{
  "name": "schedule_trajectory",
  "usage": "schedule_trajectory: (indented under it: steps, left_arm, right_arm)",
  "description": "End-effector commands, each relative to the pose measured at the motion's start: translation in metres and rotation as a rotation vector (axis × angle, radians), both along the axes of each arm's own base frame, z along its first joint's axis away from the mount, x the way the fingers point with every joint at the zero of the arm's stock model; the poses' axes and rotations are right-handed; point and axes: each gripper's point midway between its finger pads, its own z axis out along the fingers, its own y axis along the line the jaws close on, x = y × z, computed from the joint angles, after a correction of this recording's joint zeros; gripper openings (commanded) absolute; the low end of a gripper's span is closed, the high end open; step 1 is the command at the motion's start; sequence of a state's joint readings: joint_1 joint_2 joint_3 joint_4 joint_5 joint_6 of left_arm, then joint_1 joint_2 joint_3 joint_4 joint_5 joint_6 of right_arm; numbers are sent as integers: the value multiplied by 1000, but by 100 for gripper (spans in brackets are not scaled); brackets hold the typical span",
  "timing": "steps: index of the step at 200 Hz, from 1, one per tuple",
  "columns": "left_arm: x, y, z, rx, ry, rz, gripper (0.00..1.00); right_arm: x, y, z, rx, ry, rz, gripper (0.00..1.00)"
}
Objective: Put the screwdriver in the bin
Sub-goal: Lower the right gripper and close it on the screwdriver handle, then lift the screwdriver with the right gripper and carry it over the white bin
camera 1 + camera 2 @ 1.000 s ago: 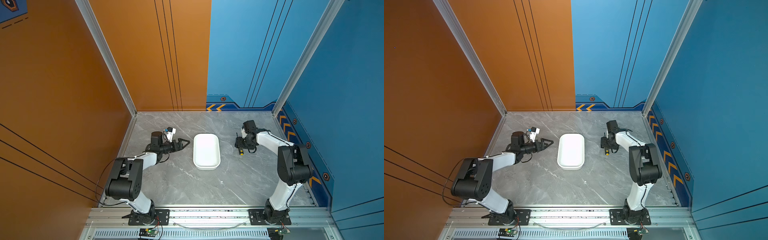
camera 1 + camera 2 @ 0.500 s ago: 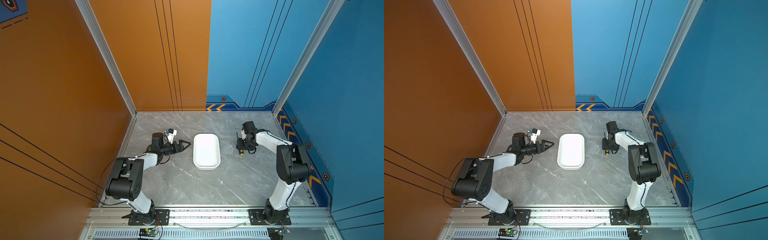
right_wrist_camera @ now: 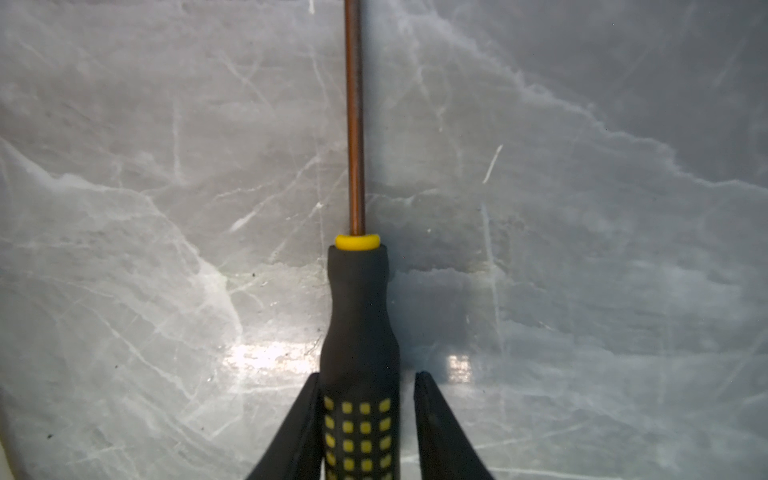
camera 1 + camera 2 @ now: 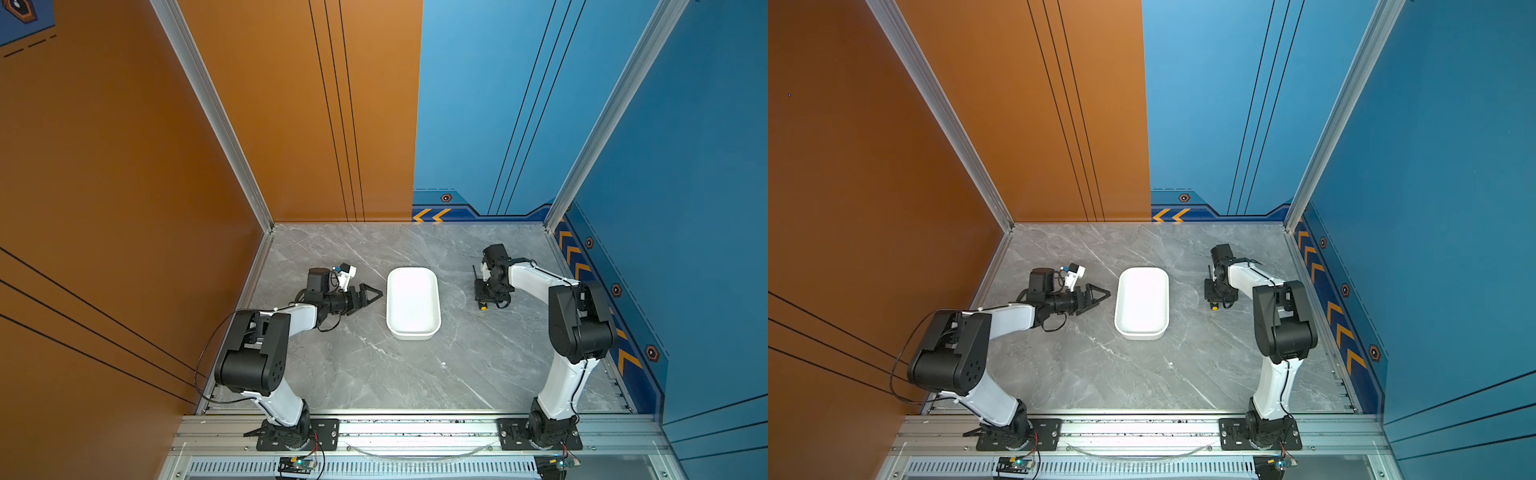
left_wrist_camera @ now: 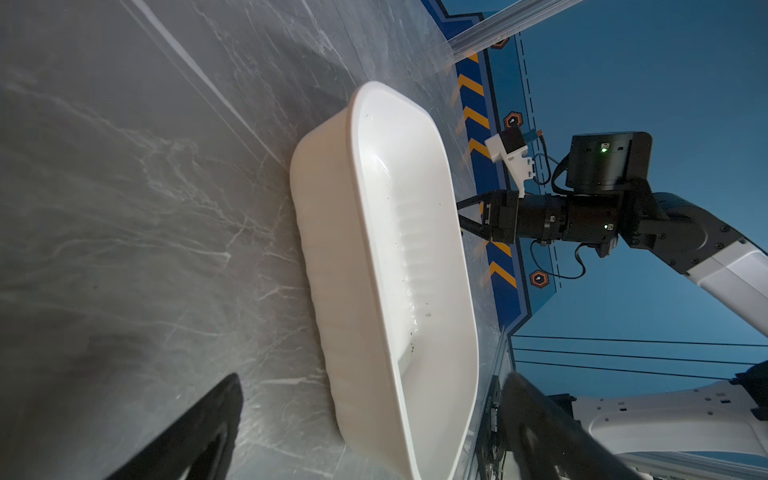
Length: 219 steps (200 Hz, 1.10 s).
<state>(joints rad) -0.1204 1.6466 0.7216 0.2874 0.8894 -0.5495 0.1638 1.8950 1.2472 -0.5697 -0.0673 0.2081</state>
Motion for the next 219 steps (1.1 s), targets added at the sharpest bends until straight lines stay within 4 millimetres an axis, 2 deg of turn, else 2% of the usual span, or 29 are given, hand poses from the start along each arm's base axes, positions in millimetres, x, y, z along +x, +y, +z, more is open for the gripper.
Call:
schedule_trajectory:
  steps: [1, 43, 66, 88, 112, 149, 199, 219]
  left_arm:
    - [-4, -3, -3, 41, 20, -28, 98]
    - [-3, -6, 0, 43, 25, -34, 98]
    - [-4, -6, 2, 42, 20, -34, 98]
    - [-4, -6, 4, 41, 18, -31, 98]
    - [-4, -8, 6, 31, 21, -38, 98]
    - [-4, -9, 7, 32, 24, -33, 98]
    - [0, -6, 4, 47, 32, -7, 98]
    - [1, -6, 1, 50, 42, -2, 98]
  right_arm:
    - [0, -4, 0, -22, 22, -5, 29]
    - [-2, -4, 0, -16, 33, -6, 15]
    - [-3, -4, 1, -5, 37, -13, 0]
    - [-4, 3, 11, 57, 31, -34, 0]
    - [-5, 5, 42, 100, -25, -101, 0]
    - [-11, 11, 110, 227, -143, -228, 0]
    - [-44, 42, 195, 313, -259, -294, 0]
    - [-58, 64, 223, 300, -334, -265, 0]
